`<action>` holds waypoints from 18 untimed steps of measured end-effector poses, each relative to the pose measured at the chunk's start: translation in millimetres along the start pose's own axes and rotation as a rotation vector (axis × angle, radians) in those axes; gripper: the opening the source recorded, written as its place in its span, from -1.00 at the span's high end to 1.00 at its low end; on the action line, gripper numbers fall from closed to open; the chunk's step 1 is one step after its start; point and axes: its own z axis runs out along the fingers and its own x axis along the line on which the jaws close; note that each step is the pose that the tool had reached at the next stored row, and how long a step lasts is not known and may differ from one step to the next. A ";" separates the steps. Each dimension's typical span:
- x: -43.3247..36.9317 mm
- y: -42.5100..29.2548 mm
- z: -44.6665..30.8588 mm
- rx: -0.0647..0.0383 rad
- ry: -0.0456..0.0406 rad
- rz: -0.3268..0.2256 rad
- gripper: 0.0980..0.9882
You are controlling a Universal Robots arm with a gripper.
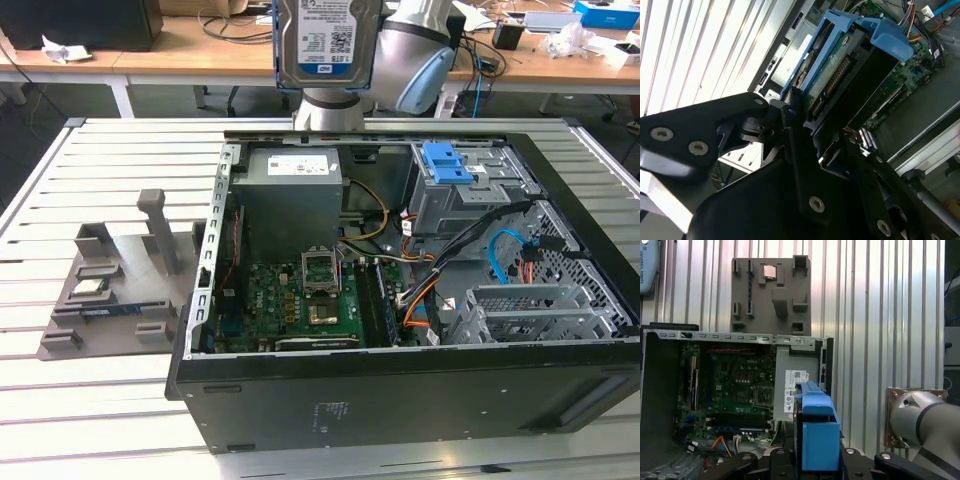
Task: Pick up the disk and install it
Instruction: 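Pick up the disk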
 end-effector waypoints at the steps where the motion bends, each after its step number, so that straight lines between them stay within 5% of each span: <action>1: 0.1 -3.7 -0.1 0.000 -0.0001 0.000 0.40; 18: 2.7 -83.5 -3.8 0.000 -0.0001 0.000 0.40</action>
